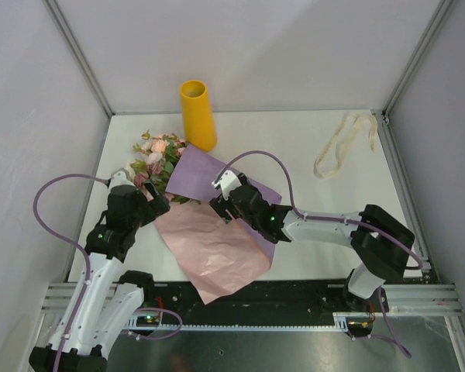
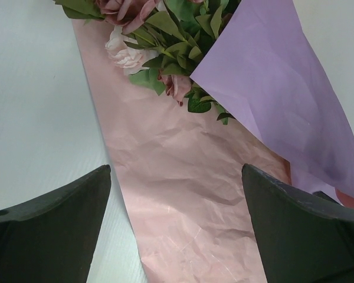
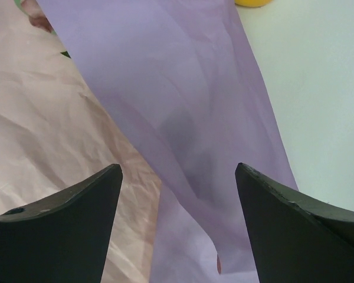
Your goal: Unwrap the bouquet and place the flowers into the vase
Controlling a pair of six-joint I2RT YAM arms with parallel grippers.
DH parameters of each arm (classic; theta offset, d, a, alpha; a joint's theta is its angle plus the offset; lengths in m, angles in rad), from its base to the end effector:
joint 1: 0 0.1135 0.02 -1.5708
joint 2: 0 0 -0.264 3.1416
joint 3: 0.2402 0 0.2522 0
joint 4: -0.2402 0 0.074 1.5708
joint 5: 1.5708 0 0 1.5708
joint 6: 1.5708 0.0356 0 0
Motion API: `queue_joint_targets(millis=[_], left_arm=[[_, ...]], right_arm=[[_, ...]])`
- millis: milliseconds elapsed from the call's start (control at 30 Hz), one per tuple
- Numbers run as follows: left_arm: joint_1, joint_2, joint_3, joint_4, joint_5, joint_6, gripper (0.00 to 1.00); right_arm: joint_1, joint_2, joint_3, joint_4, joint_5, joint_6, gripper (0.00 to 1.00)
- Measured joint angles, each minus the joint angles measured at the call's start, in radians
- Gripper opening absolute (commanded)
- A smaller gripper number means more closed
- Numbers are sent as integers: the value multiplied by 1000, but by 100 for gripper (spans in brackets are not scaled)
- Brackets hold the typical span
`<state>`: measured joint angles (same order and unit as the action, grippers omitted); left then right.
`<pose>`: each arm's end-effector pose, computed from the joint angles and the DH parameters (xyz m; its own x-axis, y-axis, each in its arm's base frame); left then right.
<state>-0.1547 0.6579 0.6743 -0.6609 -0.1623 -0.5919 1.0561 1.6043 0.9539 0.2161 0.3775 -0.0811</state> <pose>0.1415 -0.0162 0.2734 -0.5063 -0.4783 -0.7176 -0.3109 0.8774 -0.3654 0.1873 0.3045 0.2317 -0.1542 -0.4257 -0.8916 -0.6592 0.7165 -0.2281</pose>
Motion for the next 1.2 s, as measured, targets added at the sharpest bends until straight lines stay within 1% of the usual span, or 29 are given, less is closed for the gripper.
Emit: queue_joint_targets(millis=[167, 300, 400, 500, 600, 733, 967, 1033, 1200], left_arm=[[0, -18, -1, 0, 0, 0, 97], [0, -29, -1, 0, 0, 1, 97], [0, -39, -1, 0, 0, 1, 97], [0, -50, -1, 0, 0, 1, 97], [0, -56, -1, 0, -1, 0, 97], [0, -57, -1, 0, -2, 0, 97], [0, -56, -1, 0, -11, 0, 97], [0, -56, -1, 0, -14, 0, 97], [0, -56, -1, 0, -20, 0, 97]], right_arm=[[0, 80, 42, 2, 10, -28, 81], [-2, 145, 90, 4, 76, -42, 74], [-19, 191, 141, 7, 166, -51, 63], [-68, 216, 189, 4, 229, -42, 51], [-139, 220, 216, 3, 253, -13, 43], [-235, 221, 232, 2, 238, 31, 42], [-322, 282, 302, -30, 149, 132, 44], [-340, 307, 322, -50, 131, 162, 45], [-386, 362, 367, -166, 115, 270, 49]])
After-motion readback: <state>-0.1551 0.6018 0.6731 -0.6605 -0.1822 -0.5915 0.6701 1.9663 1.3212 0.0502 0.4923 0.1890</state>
